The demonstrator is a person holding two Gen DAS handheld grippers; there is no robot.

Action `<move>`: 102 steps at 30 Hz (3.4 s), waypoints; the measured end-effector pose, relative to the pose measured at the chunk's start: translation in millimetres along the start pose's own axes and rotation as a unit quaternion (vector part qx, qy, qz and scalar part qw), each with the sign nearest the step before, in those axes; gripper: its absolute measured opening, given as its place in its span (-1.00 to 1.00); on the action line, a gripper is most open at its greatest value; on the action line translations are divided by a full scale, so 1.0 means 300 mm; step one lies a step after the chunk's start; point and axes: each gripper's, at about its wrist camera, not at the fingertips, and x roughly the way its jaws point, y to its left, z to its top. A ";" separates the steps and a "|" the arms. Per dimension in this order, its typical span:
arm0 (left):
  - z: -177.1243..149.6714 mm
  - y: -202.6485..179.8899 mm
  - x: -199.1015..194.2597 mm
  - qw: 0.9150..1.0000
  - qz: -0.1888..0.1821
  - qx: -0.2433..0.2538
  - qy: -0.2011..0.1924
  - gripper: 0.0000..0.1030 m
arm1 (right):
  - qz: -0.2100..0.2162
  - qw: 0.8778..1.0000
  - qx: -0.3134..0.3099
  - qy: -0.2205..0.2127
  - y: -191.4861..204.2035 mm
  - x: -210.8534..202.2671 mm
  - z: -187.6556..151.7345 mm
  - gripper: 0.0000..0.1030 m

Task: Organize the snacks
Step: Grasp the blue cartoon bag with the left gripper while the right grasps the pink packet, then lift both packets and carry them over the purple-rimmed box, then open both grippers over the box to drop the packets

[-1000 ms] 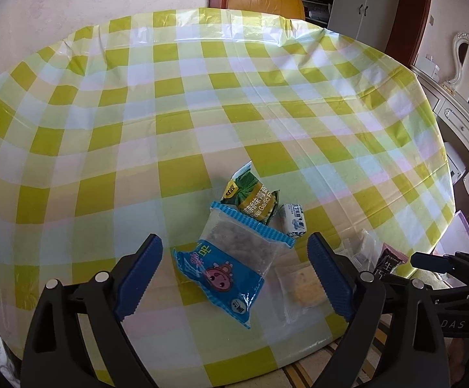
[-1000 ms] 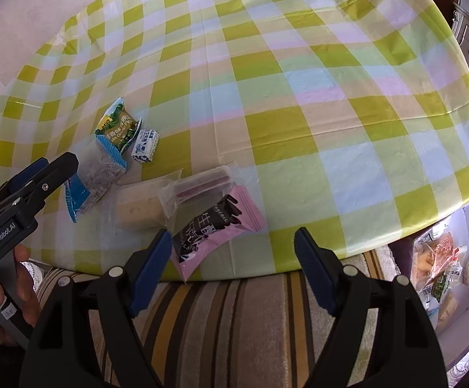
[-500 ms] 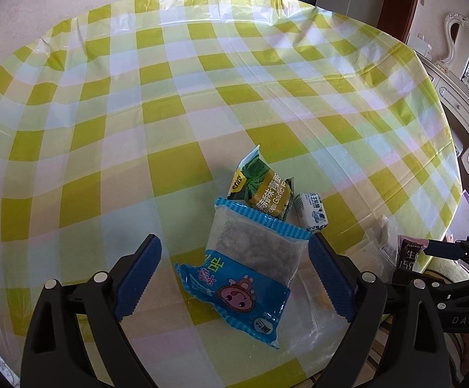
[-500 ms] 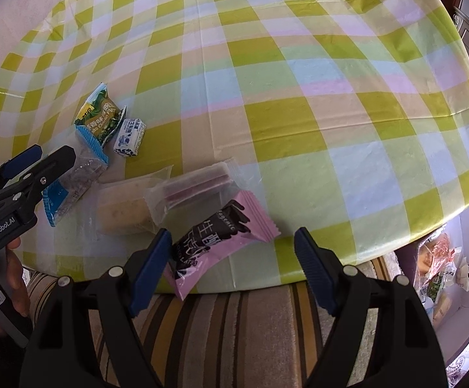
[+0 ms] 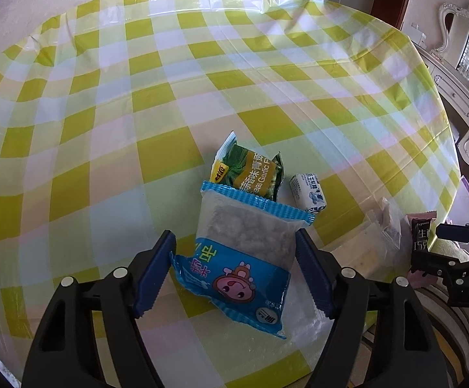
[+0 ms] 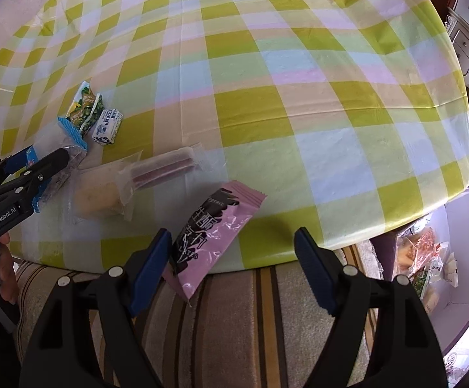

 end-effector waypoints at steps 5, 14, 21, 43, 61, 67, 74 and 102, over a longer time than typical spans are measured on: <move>-0.014 0.011 -0.001 1.000 -0.003 -0.009 0.005 0.28 | -0.007 1.000 0.014 0.001 -0.033 -0.006 -0.004 0.51; -0.043 0.009 0.001 1.000 -0.007 -0.012 0.019 0.24 | -0.009 1.000 0.025 0.001 -0.056 -0.018 -0.023 0.52; -0.060 -0.010 -0.017 1.000 0.009 -0.003 0.018 0.07 | 0.001 1.000 0.017 0.005 -0.046 0.004 -0.025 0.42; -0.090 0.008 -0.114 0.999 0.017 -0.038 -0.014 0.01 | 0.045 0.999 -0.012 -0.016 -0.023 -0.020 -0.022 -0.47; -0.054 -0.130 -0.192 0.999 0.011 -0.005 -0.037 0.00 | 0.038 0.997 0.000 -0.065 -0.124 -0.122 -0.009 -0.48; -0.023 -0.246 -0.185 0.999 -0.008 0.026 -0.037 0.00 | 0.030 0.996 0.023 -0.078 -0.219 -0.152 -0.022 -0.48; 0.009 -0.403 -0.166 0.996 -0.036 0.069 -0.035 0.00 | 0.004 0.994 0.056 -0.093 -0.369 -0.190 -0.051 -0.48; -0.031 -1.263 -0.030 0.932 -0.174 0.316 0.038 0.00 | -0.112 0.968 0.211 -0.073 -1.026 -0.171 -0.359 -0.48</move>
